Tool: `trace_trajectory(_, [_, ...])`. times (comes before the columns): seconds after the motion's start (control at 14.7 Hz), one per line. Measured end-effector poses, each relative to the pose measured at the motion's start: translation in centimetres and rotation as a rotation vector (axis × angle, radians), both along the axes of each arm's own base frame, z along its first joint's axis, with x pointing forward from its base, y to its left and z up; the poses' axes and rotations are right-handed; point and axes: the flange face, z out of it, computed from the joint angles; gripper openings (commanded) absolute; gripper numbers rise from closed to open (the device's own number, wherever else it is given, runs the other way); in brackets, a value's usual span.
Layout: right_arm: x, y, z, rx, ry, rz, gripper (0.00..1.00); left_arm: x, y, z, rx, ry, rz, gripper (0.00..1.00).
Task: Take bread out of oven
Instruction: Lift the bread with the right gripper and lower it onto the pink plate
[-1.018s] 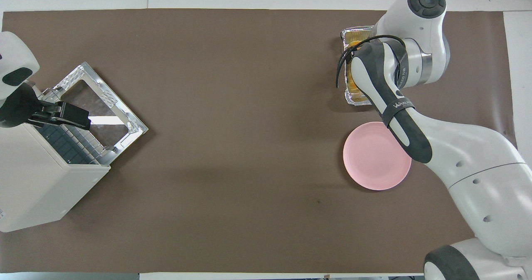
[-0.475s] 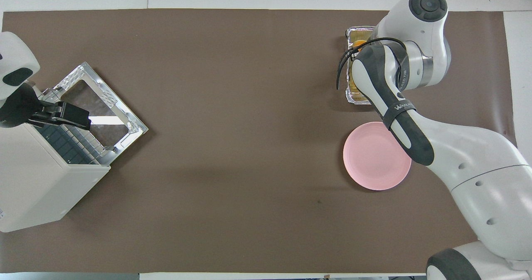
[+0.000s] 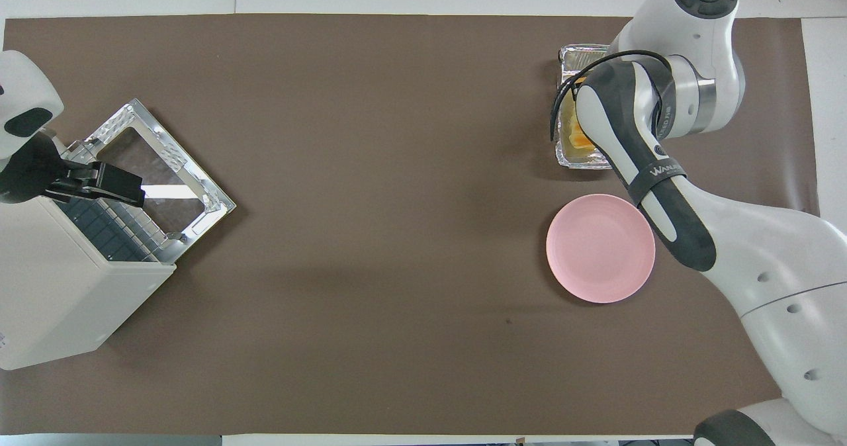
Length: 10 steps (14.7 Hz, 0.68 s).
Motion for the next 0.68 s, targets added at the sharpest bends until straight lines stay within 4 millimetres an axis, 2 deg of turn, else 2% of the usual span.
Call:
trace_trajectory(0.2, [-1.8, -0.1, 4.7, -0.004, 0.042, -0.001, 0.0, 0.0, 0.0, 0.0, 0.0, 0.0, 0.0, 1.0])
trace_trajectory(0.41, [-5.5, -0.3, 8.7, -0.004, 0.073, 0.001, 0.0, 0.0, 0.0, 0.0, 0.0, 0.0, 0.0, 1.0])
trace_trajectory(0.54, [-9.3, -0.2, 9.8, -0.001, 0.064, -0.003, 0.0, 0.0, 0.0, 0.0, 0.0, 0.0, -0.001, 1.0])
trace_trajectory(0.68, [-13.2, -0.4, 9.6, 0.004, 0.044, -0.003, 0.0, 0.0, 0.0, 0.0, 0.0, 0.0, -0.001, 1.0])
